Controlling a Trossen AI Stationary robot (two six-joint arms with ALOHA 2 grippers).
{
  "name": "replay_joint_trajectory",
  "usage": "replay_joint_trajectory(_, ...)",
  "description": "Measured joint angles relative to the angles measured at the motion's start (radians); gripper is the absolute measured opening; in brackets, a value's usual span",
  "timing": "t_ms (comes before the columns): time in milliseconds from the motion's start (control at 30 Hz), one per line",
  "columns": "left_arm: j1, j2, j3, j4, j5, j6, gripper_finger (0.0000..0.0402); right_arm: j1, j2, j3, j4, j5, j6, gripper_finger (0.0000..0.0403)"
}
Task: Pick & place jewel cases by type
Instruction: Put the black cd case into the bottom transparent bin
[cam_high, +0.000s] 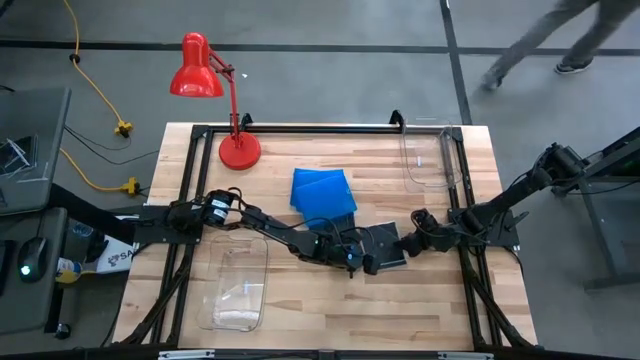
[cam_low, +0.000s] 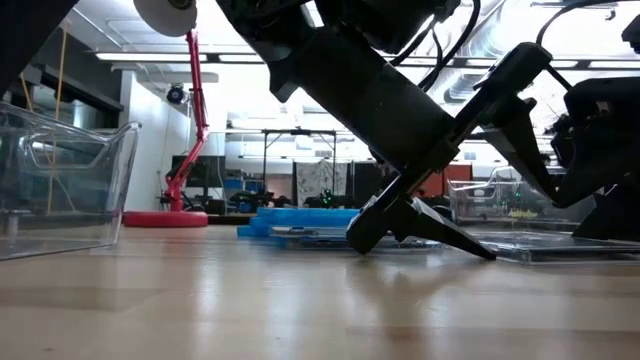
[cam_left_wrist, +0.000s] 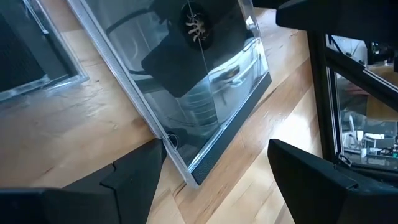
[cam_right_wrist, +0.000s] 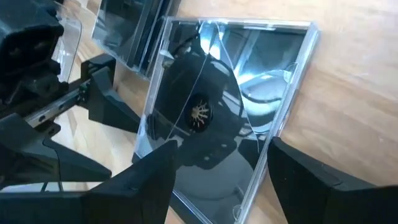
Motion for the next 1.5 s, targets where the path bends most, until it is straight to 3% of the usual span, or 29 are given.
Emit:
replay_joint_trajectory(1167,0.000,-0.003,0.002,-0.095,0.081,0.086,0.0291,0.003,-0.252,0.015,0.068,-0.043,-0.101,0.0226)
replay_joint_trajectory(1500,0.000,-0.003,0.001,-0.095,0.081,0.104,0.0291,0.002,-0.248,0.011,0.045,-0.024,-0.117,0.0226)
